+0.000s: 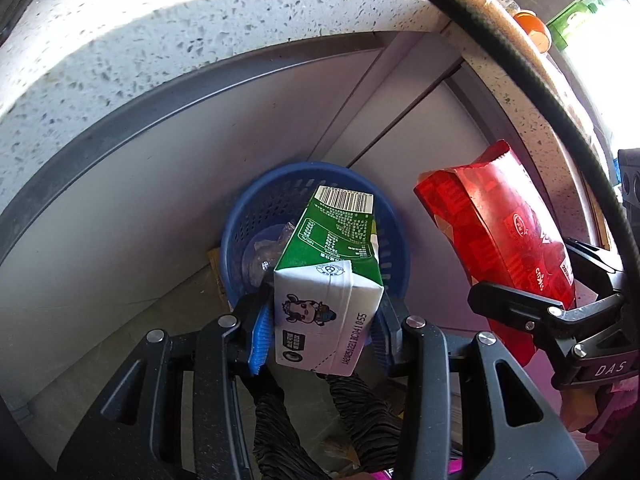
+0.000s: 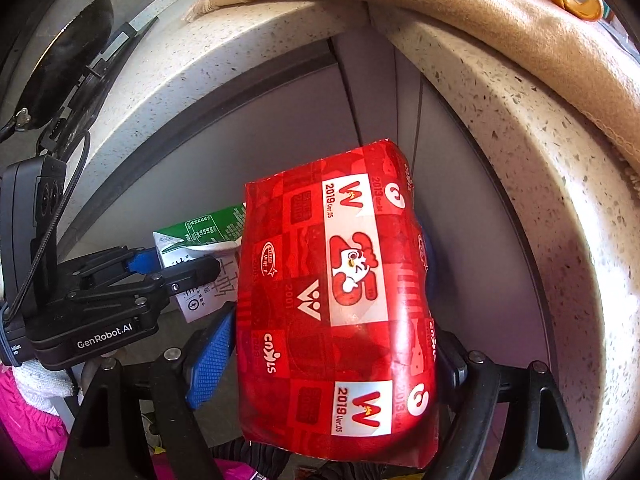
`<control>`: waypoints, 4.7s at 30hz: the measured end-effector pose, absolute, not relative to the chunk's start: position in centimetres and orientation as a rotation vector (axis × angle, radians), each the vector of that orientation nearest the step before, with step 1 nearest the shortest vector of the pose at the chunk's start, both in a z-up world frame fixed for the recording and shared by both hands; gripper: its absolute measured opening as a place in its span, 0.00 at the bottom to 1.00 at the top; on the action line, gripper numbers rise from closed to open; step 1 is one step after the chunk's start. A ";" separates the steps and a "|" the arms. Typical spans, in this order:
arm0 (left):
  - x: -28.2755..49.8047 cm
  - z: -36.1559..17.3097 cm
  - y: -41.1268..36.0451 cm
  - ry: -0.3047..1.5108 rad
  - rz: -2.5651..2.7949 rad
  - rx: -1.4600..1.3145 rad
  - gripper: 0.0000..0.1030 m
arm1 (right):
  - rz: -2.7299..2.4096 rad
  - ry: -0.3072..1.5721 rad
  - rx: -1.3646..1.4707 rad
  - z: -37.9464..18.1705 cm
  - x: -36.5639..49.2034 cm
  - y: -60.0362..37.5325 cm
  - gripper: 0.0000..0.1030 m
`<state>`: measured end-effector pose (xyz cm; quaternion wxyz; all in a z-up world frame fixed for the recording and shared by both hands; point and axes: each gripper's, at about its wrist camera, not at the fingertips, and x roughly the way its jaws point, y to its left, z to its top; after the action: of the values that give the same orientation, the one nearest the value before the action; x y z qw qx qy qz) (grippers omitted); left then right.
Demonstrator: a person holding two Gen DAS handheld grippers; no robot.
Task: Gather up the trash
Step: 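Open both tools to drop the carton and red bag into the basket, then raise both tools back over the towel toward the orange peel, then grasp the orange peel with the left tool while the right tool grasps the clear toothbrush case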
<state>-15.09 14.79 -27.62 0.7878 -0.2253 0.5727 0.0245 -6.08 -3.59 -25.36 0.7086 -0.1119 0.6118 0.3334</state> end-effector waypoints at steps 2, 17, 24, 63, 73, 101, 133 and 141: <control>-15.1 -27.3 14.7 1.232 0.055 -0.482 0.39 | 0.742 1.357 -0.252 -25.5 -6.0 -3.1 0.85; -14.7 -26.6 14.7 1.219 0.075 -0.481 0.54 | 0.734 1.338 -0.270 -24.9 -5.9 -2.6 0.86; -14.8 -25.6 15.2 1.211 0.087 -0.478 0.54 | 0.745 1.328 -0.259 -24.1 -6.0 -3.5 0.86; -5.6 -9.7 8.3 0.944 0.031 -0.308 0.62 | 0.706 1.045 -0.066 -7.7 1.6 -16.6 0.86; 0.0 -7.4 4.3 0.909 -0.009 -0.253 0.63 | 0.595 1.024 -0.041 -7.9 7.2 -20.7 0.86; 11.5 -11.1 0.2 1.035 -0.054 -0.317 0.63 | 0.549 1.142 -0.060 -13.3 15.7 -21.5 0.83; 19.4 -15.9 0.3 1.115 -0.153 -0.519 0.59 | 0.533 1.177 -0.191 -16.0 18.5 -18.2 0.62; 18.6 -15.6 0.4 1.099 -0.157 -0.513 0.56 | 0.516 1.180 -0.133 -15.7 19.3 -20.3 0.29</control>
<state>18.64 0.42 -15.62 0.8187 -0.2409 0.5160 -0.0739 19.29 -20.26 -15.68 0.7978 -0.0622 0.5495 0.2401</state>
